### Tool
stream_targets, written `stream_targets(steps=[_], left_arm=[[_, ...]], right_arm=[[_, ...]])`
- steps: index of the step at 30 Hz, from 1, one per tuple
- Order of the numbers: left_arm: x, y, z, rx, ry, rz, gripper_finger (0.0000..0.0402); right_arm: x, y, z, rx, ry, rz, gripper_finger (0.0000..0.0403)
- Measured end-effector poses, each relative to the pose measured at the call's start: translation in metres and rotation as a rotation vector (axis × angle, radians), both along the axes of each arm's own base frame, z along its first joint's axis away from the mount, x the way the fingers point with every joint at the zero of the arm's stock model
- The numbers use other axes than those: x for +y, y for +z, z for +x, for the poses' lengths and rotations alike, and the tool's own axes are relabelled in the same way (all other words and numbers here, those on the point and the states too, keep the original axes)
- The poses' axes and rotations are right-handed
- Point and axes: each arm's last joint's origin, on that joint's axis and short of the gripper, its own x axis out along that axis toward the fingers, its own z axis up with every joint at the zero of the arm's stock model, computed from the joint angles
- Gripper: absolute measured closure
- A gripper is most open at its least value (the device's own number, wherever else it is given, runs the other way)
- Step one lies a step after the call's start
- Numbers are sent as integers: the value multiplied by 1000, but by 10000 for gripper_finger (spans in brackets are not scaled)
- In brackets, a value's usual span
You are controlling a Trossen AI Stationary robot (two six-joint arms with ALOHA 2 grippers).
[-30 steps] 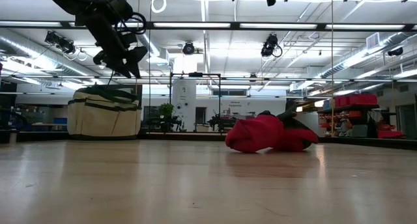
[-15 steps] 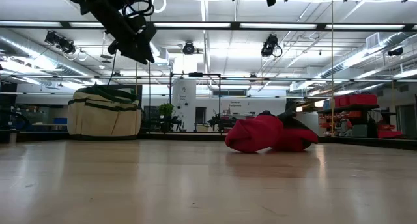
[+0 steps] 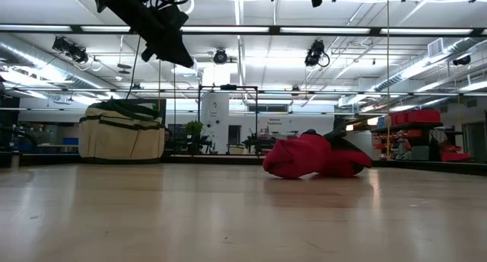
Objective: Pick & Place Garden tools in Gardening bag
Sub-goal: Put the trowel into the gardening bag
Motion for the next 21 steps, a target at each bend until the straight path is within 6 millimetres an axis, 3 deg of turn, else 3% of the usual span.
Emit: stream_targets(steps=[11,21], left_arm=[[-21,5,15,-57,-122,20,395],[-44,23,5,-148,-185,36,397]], right_arm=[[0,0,0,1,0,-1,403],[0,0,0,2,0,-3,403]])
